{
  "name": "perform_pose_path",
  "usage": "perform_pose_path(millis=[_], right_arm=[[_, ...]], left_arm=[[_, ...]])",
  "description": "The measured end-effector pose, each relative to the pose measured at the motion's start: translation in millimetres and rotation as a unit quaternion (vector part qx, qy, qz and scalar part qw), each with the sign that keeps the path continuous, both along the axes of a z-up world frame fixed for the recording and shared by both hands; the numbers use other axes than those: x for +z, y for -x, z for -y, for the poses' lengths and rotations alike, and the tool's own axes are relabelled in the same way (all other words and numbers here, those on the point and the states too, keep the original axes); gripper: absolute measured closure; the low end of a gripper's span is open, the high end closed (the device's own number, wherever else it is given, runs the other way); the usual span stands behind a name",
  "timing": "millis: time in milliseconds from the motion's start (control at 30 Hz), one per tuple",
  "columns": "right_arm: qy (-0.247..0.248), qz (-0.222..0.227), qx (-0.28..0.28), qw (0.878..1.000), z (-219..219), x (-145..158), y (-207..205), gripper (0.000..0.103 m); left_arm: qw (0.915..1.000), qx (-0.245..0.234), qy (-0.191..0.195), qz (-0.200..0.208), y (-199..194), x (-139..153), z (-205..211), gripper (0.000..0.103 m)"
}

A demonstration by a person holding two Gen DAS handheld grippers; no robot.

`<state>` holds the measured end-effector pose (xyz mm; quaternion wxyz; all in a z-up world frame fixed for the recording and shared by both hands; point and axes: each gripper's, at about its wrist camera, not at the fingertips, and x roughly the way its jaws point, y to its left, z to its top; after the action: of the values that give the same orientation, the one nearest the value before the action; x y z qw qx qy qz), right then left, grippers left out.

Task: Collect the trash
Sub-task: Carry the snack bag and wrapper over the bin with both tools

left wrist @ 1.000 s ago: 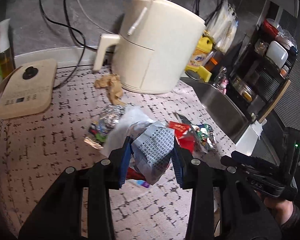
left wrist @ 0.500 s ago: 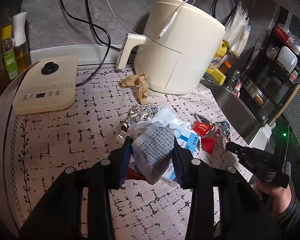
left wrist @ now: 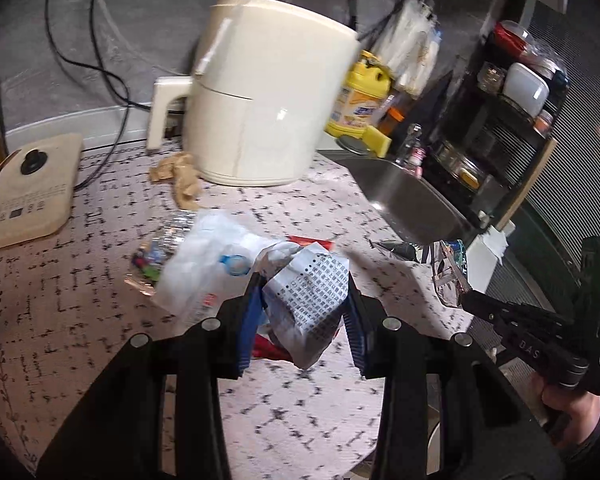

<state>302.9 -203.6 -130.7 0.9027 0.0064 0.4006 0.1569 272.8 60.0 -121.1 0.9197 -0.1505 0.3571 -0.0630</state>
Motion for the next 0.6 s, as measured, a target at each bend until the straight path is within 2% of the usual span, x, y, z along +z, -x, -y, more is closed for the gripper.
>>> perform_pose_path(millis=[333, 600], right_arm=[[-0.008, 0.002, -0.049, 0.999, 75, 15, 61, 0.099], [-0.009, -0.012, -0.109, 0.994, 142, 9, 109, 0.099]], left_arm=[[0.9977, -0.068, 0.006, 0.003, 13, 6, 83, 0.064], [0.9913, -0.131, 0.008, -0.008, 31, 4, 152, 0.064]])
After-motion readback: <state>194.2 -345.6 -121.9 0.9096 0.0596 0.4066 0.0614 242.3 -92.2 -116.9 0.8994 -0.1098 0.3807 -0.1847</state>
